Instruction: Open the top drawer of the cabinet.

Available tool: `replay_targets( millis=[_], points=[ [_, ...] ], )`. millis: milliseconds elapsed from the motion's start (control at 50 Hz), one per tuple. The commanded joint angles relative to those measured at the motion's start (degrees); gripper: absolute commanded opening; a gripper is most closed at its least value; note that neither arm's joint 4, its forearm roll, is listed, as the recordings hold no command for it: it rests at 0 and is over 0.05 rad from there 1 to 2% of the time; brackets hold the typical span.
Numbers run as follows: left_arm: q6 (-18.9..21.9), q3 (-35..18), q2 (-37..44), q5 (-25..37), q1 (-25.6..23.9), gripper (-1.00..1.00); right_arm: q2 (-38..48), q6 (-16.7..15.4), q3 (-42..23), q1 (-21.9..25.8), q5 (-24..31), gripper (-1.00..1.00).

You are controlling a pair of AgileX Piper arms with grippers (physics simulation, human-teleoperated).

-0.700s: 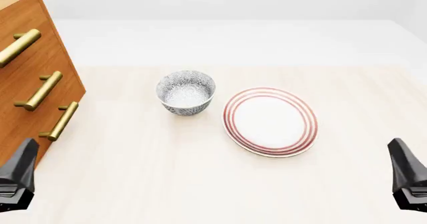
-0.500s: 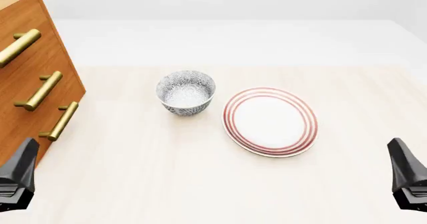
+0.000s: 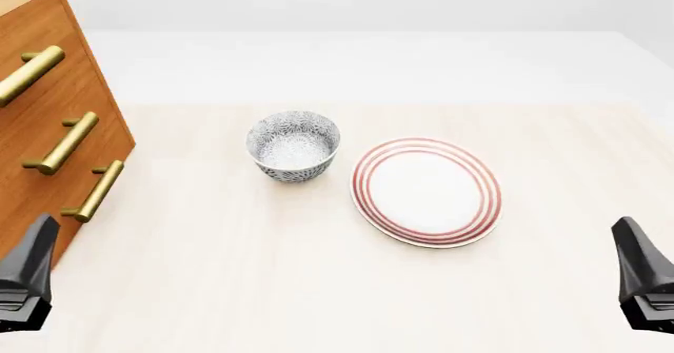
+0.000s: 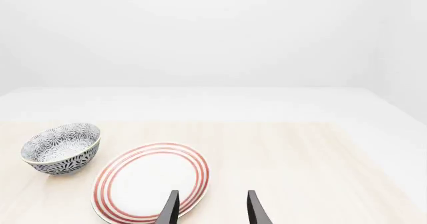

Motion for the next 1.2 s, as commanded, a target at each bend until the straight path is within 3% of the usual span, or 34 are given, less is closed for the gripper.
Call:
replay_targets(
  millis=[20,280,560,620,720,880,940,960,1060,1200],
  points=[
    [7.5,-3.2,0.0,2.8,-0.5,1.0,0.0,0.0,0.0,0.0,0.0,1.0],
    [17.6,-5.7,11.0,-1.5,-1.7,1.0,0.0,0.0,0.0,0.0,0.0,1.0],
    [25.3,-11.6,13.6,3.9,-1.3,1.0,0.0,0.0,0.0,0.0,0.0,1.0],
    [29.4,-13.0,15.1,5.1,-0.6,1.0,0.0,0.0,0.0,0.0,0.0,1.0],
    [32.9,-14.5,16.4,6.5,-0.2,1.0,0.0,0.0,0.0,0.0,0.0,1.0],
    [40.5,-15.9,19.5,6.6,0.3,1.0,0.0,0.0,0.0,0.0,0.0,1.0],
    [41.3,-17.2,20.5,7.1,0.1,1.0,0.0,0.0,0.0,0.0,0.0,1.0],
    [43.7,-16.9,21.1,6.7,0.8,1.0,0.0,0.0,0.0,0.0,0.0,1.0],
    [45.2,-17.9,22.6,6.5,0.2,1.0,0.0,0.0,0.0,0.0,0.0,1.0],
    [51.1,-17.5,24.5,4.9,1.3,1.0,0.0,0.0,0.0,0.0,0.0,1.0]
  ],
)
